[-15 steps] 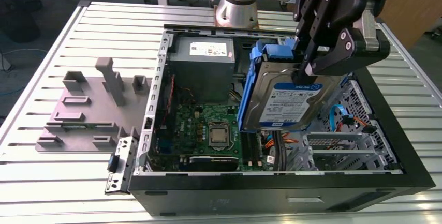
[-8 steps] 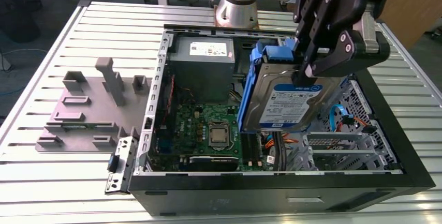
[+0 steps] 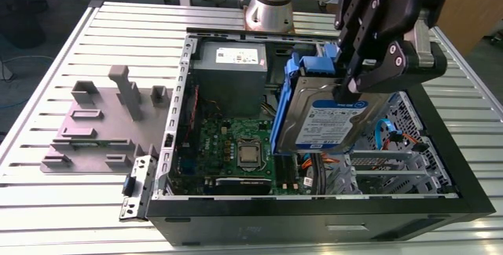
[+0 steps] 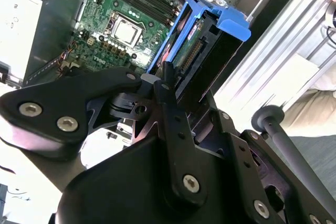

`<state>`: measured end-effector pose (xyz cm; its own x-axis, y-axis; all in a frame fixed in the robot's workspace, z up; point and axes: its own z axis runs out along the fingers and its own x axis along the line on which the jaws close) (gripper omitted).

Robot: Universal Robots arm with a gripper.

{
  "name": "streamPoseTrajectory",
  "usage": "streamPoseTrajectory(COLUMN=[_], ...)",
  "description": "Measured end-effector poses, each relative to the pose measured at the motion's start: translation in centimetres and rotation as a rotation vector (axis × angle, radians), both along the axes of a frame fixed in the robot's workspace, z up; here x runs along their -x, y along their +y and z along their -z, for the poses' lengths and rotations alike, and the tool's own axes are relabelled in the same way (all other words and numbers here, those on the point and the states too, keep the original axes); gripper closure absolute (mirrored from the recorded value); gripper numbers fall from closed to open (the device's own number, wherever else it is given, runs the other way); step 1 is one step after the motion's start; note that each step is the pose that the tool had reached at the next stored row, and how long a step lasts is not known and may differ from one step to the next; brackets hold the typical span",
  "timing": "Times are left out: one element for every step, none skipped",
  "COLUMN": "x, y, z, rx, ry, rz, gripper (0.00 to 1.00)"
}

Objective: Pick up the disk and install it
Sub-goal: 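Pick up the disk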

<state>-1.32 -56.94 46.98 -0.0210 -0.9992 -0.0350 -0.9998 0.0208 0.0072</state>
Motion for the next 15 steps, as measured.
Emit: streamPoseTrajectory(x=[0.0, 0.0, -0.01, -0.01, -0.03, -0.04, -0.07, -0.12, -0.18, -0.27, -0.38, -0.51, -0.67, -0.84, -1.01], y=[-0.06, -0.11, -0.17, -0.21, -0.27, -0.32, -0.36, -0.37, -0.37, -0.37, -0.37, -0.37, -0.38, -0.38, -0.38], z=[0.02, 0.03, 0.04, 0.06, 0.08, 0.09, 0.11, 0.13, 0.13, 0.14, 0.16, 0.17, 0.19, 0.2, 0.22], rx=[-0.0001, -0.0001, 0.0, 0.0, -0.0001, 0.0, -0.0002, -0.0001, 0.0, 0.0002, 0.0, 0.0, 0.0, 0.0, -0.0001], ry=[0.0, 0.0, 0.0, 0.0, 0.0, 0.0, 0.0, 0.0, 0.0, 0.0001, 0.0, 0.0, 0.0, 0.0, 0.0], rz=[0.0, 0.0, 0.0, 0.0, 0.0, 0.0, 0.0, 0.0, 0.0, 0.0, 0.0, 0.0, 0.0, 0.0, 0.0], gripper=[0.65, 0.65, 0.65, 0.65, 0.65, 0.65, 0.65, 0.65, 0.65, 0.65, 0.65, 0.65, 0.65, 0.65, 0.65])
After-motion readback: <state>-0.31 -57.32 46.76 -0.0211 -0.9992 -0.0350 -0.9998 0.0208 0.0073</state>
